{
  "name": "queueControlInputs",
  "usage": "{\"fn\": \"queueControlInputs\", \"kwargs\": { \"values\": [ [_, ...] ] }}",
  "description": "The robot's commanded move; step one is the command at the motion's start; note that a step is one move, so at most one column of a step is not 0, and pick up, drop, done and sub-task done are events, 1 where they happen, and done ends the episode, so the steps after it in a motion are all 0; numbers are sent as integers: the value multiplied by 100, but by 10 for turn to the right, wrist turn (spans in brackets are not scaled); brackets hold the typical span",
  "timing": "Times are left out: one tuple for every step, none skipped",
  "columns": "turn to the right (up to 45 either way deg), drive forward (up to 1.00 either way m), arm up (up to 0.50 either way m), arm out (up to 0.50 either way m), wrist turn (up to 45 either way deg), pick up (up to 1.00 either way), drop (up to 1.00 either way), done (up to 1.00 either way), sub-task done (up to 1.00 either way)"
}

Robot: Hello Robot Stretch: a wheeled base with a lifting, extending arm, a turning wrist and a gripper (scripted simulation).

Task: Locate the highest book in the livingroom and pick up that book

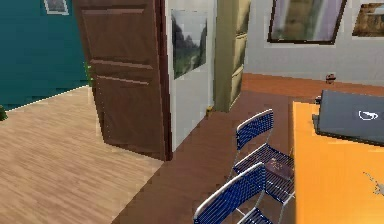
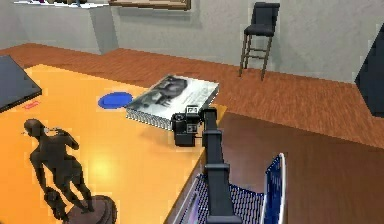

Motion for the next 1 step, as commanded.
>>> {"fn": "queueControlInputs", "kwargs": {
  "values": [
    [0, 0, 0, 0, 0, 0, 0, 100, 0]
  ]
}}
